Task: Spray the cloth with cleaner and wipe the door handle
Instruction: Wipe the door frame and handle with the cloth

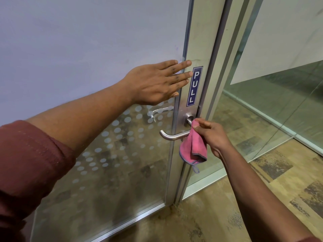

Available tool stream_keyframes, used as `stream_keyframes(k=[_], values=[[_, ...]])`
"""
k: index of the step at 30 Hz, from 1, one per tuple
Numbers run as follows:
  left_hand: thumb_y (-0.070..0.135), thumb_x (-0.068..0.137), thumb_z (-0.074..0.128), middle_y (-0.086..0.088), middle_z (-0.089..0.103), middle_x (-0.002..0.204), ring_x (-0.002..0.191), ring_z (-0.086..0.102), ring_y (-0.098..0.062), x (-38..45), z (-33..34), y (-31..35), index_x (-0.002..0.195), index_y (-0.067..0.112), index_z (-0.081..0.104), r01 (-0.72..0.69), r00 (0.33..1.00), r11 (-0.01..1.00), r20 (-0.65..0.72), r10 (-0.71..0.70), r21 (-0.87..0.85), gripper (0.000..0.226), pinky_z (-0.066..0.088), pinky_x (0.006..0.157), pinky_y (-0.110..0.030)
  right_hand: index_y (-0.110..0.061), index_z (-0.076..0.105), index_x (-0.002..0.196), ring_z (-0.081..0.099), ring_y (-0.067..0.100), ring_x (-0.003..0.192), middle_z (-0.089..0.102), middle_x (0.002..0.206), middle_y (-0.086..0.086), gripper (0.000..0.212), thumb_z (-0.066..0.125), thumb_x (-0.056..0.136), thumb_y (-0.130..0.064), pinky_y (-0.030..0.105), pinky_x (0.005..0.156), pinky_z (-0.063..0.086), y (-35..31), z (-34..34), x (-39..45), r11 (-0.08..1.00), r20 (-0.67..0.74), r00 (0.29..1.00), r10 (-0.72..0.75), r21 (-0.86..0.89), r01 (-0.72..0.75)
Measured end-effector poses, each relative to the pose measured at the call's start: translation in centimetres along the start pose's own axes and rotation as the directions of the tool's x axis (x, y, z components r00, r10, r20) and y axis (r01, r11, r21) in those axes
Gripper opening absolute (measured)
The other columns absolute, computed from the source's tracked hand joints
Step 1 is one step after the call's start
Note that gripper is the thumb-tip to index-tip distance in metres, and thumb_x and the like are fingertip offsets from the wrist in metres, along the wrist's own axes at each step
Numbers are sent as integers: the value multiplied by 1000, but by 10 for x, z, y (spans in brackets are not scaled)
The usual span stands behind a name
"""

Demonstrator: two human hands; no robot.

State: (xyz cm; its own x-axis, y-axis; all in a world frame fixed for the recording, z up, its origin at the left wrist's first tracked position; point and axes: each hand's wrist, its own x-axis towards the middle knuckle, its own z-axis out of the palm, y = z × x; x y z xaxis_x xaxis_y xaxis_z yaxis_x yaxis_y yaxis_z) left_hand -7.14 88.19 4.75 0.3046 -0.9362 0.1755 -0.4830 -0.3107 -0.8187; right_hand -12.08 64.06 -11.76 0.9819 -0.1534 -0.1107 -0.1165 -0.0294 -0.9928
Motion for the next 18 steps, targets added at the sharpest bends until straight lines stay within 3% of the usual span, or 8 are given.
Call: stream_keyframes(k=[3,6,10,15,18], values=[[39,108,6,-16,21,166,156,9,-35,0,0,0,157,3,22,4,1000,1000,6,-4,-6,63,14,127,-46,-11,68,127,64,5,103,66,127,-1,38,73,90,-16,27,98,51,3,5,2,981,10,996,-89,-175,89],[39,108,5,-16,19,167,156,7,-35,0,0,0,157,4,21,0,1000,1000,8,0,-8,63,14,127,-46,-21,65,132,61,14,119,65,134,-3,40,65,94,-34,35,108,45,3,6,2,909,41,990,-133,-393,138],[38,108,6,-15,19,167,156,8,-34,0,0,0,157,4,21,8,1000,1000,3,-8,-15,62,14,127,-46,-31,54,142,57,22,126,62,140,-2,46,50,99,-48,24,96,38,3,9,-1,786,59,982,-177,-592,177],[39,108,6,-16,22,166,156,10,-35,1,1,0,156,3,24,12,1000,1000,-2,-12,-23,63,16,127,-47,-26,59,136,65,28,110,71,123,7,44,49,99,-47,35,92,49,5,9,-11,760,28,967,-253,-613,217],[39,108,5,-15,19,167,156,7,-35,1,2,0,157,4,21,9,1000,1000,2,-9,-16,62,17,127,-47,-25,63,132,64,33,110,72,121,11,39,49,100,-42,37,89,49,5,9,-13,696,34,954,-299,-676,242]])
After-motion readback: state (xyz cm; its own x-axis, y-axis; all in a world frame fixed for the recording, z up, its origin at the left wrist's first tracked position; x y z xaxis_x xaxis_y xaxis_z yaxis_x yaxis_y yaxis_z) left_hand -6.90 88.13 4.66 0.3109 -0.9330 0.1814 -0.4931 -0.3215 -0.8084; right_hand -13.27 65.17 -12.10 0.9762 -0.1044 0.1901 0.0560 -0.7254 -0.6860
